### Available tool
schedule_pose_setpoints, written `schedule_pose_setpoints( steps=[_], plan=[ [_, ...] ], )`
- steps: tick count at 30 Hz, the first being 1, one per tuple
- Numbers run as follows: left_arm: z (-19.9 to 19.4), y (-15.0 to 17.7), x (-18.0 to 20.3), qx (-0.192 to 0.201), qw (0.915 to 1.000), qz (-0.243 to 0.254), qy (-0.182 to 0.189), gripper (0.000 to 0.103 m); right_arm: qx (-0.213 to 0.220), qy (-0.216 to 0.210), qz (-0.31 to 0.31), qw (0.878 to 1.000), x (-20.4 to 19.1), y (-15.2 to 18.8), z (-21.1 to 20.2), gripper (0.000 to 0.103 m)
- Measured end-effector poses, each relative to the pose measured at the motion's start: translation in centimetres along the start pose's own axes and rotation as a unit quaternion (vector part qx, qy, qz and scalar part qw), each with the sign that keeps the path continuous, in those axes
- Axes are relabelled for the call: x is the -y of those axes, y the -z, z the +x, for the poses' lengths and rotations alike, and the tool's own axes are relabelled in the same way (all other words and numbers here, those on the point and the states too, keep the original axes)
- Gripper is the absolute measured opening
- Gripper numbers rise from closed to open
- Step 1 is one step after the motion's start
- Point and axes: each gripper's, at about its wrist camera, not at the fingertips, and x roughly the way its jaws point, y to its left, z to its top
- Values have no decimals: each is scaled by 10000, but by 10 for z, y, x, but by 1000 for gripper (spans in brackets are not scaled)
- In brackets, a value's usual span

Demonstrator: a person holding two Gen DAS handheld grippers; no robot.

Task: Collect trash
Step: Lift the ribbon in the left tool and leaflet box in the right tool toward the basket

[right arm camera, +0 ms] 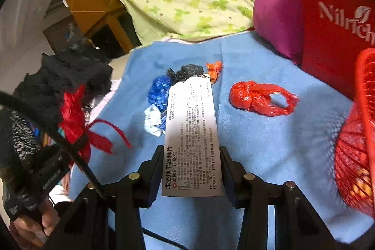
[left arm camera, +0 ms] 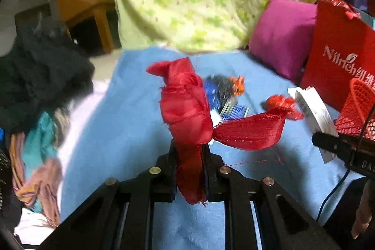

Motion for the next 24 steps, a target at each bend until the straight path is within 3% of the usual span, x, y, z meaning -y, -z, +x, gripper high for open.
schedule_pose_setpoints(
  steps=[13,24],
  plan=[
    [-85,-24,35,859,9954,415,21,18,867,-196,-68,9960,-12,0,-108,48],
    [-117,-23,48,1117,9918,470,413,18,1263,-20,-111,9919,-13,0,-159,48]
  ],
)
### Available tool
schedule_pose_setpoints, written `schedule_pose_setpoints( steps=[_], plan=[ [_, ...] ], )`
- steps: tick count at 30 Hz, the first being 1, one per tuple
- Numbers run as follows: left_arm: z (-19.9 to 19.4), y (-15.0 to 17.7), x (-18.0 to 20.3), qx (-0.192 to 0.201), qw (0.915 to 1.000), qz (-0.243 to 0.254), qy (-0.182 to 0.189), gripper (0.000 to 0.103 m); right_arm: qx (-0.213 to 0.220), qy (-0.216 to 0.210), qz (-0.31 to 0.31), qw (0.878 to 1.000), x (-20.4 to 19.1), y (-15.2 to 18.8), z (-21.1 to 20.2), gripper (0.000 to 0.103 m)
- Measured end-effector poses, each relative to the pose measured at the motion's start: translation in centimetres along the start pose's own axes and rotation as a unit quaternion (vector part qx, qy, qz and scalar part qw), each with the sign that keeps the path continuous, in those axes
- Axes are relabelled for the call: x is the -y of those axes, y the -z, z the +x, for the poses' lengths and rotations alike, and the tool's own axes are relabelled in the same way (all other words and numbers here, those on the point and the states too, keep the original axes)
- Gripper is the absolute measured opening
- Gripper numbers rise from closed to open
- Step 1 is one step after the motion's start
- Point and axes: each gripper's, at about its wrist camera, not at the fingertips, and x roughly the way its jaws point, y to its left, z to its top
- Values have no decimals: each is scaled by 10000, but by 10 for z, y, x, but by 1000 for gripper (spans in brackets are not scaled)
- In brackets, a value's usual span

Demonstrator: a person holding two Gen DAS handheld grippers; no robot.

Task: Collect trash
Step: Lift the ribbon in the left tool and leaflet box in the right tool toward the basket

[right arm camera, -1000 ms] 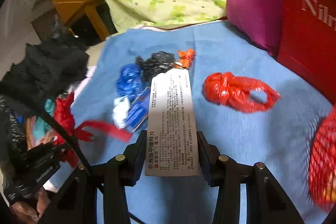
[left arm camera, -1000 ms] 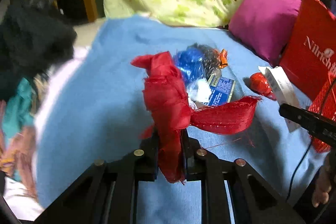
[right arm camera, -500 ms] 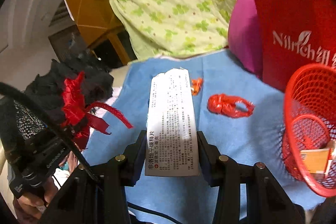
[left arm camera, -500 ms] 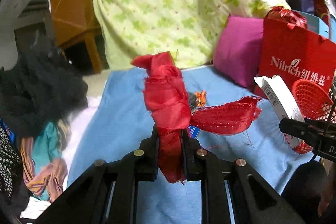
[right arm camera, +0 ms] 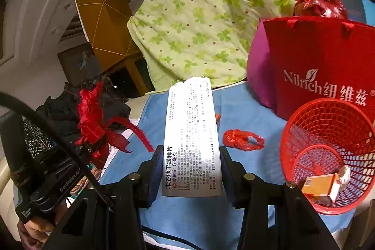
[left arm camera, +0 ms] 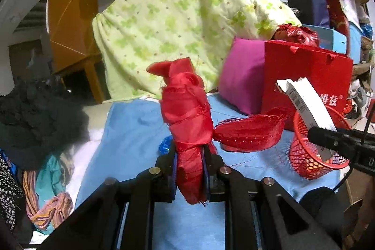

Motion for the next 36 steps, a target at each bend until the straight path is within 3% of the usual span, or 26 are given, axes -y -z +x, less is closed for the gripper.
schedule_pose_setpoints(
  steps=[7,13,24,30,36],
  plan=[
    [-23,18,-23,136,9990,-362,222,18,68,150,158,9997,-14,-11,-9,48],
    [-44,38,-54,301,9969,-654,314,18,-109,38,50,9999,-58,-21,-1,48],
    [-57,55,-115,390,9914,-1252,-49,18,-124,-337,-427,9984,-136,-19,12,48],
    [-50,57,-119,269,9904,-1345,-163,19,-130,-363,-445,9983,-134,-15,15,48],
    [-46,51,-101,183,9928,-1165,-203,19,-28,-330,-114,9994,-96,-12,5,48]
  ],
)
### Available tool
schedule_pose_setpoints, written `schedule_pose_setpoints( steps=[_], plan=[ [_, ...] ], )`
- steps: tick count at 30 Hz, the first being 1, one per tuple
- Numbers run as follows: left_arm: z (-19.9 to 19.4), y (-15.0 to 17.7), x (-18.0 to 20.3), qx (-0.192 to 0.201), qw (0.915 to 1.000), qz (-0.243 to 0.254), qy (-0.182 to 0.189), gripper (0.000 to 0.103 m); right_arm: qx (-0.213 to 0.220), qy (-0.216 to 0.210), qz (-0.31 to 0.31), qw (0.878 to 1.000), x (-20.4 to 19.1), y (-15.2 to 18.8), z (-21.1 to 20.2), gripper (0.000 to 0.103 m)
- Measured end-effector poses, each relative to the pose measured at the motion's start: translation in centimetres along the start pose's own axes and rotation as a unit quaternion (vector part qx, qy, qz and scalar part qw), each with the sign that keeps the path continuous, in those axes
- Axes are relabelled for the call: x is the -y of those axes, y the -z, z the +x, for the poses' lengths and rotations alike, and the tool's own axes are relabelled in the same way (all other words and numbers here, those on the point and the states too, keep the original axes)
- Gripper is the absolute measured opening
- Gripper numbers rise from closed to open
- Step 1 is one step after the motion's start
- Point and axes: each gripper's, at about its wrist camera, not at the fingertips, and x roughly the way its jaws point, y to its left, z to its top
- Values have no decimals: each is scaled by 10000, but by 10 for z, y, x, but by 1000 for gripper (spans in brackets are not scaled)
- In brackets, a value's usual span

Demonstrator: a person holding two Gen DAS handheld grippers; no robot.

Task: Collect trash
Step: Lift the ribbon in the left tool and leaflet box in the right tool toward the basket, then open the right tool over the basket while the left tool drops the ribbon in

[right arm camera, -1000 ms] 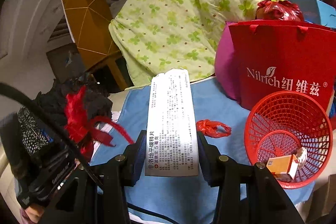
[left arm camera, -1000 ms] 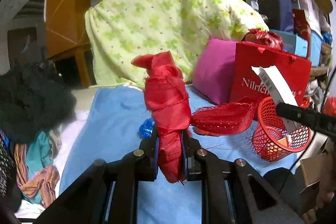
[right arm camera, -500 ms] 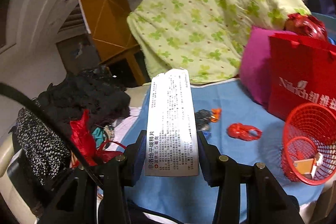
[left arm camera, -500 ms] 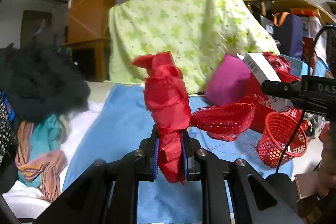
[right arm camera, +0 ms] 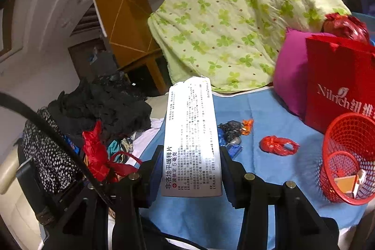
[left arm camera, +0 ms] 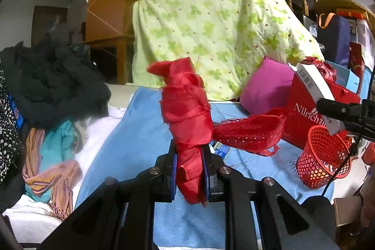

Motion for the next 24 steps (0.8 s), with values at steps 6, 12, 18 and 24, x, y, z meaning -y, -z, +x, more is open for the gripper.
schedule_pose_setpoints(
  steps=[6,12,18,24],
  plan=[
    [6,-5,34,-70,9995,317,42,19,197,63,341,9992,45,1,-21,48],
    [16,-2,85,-262,9961,768,341,19,454,269,859,9949,109,6,-48,48],
    [29,5,152,-555,9866,1289,836,19,613,575,1459,9857,180,19,-76,48],
    [50,8,217,-961,9694,1614,1580,19,835,969,2097,9694,251,39,-107,48]
  ],
)
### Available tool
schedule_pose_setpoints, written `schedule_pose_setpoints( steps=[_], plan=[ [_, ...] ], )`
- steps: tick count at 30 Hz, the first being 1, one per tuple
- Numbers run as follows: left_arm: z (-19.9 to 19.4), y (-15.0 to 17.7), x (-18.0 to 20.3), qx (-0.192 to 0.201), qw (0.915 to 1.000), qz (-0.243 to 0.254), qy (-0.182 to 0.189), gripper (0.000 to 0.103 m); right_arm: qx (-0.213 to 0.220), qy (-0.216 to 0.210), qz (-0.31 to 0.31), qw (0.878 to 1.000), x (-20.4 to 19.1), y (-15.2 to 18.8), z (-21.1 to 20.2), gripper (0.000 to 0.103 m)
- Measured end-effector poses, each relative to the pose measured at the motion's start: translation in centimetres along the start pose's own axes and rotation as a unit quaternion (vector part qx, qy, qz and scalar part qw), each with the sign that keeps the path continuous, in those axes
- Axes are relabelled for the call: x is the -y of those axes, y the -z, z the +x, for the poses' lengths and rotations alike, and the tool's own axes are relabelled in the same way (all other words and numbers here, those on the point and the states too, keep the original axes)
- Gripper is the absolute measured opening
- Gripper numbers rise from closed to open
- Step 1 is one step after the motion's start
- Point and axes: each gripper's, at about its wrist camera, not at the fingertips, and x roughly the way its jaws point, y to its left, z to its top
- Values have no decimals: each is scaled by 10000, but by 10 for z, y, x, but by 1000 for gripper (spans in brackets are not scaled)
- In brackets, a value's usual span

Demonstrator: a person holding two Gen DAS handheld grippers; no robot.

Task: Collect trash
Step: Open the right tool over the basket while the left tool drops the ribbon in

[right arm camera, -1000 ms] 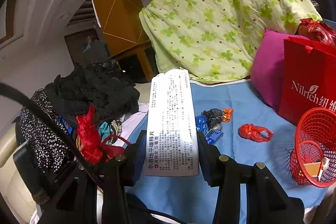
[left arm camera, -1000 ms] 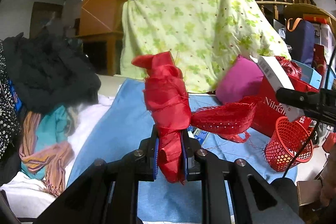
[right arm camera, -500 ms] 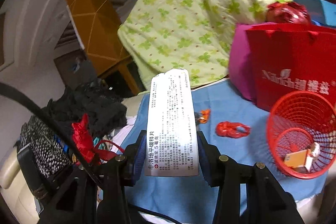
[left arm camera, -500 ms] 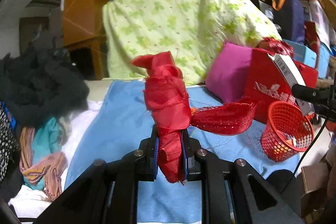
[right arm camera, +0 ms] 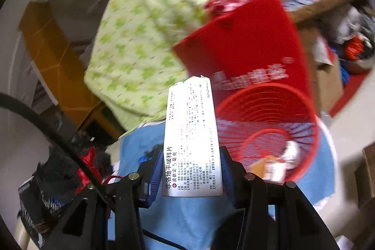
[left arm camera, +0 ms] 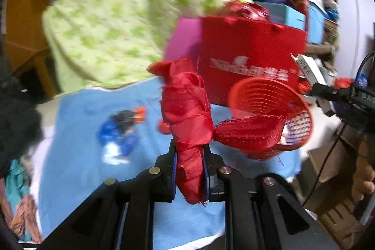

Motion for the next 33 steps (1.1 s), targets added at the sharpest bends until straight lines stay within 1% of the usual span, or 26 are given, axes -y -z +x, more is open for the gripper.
schedule_pose_setpoints(
  steps=[1,5,7,10,15,16,17,18,19,20,21,23,26,28,31,33],
  plan=[
    [6,-4,6,-55,9999,28,95,19,24,56,132,9999,14,-2,-2,48],
    [40,-21,41,-260,9980,326,466,20,27,197,432,9989,50,-7,-1,48],
    [59,-28,58,-434,9958,429,679,20,-9,218,585,9980,63,-6,3,48],
    [83,-39,80,-610,9926,565,880,20,-37,230,768,9968,79,-6,9,49],
    [104,-55,107,-605,9895,783,1052,22,-86,260,1010,9945,95,-8,20,50],
    [108,-58,112,-581,9891,801,1087,23,-98,236,1044,9942,97,-7,22,55],
    [110,-59,115,-566,9891,794,1107,30,-98,228,1090,9937,100,-7,24,59],
    [112,-61,116,-560,9890,779,1125,35,-110,264,1142,9930,102,-6,26,60],
    [115,-63,116,-555,9892,749,1131,43,-137,267,1184,9925,104,-5,27,62],
    [117,-64,115,-544,9898,709,1105,51,-164,212,1225,9921,106,-4,27,62],
    [118,-64,112,-521,9907,662,1072,53,-160,181,1233,9921,107,-4,26,62],
    [117,-62,103,-511,9912,589,1066,54,-91,240,1150,9930,106,-4,21,62],
    [109,-58,86,-496,9929,488,960,54,22,251,1057,9941,103,-6,12,62],
    [103,-54,73,-448,9944,401,871,57,98,205,967,9951,97,-8,6,62],
    [89,-47,51,-351,9975,370,494,59,136,118,725,9972,79,-10,1,62],
    [78,-43,36,-274,9986,446,60,59,158,-10,522,9985,62,-11,0,62]
  ],
)
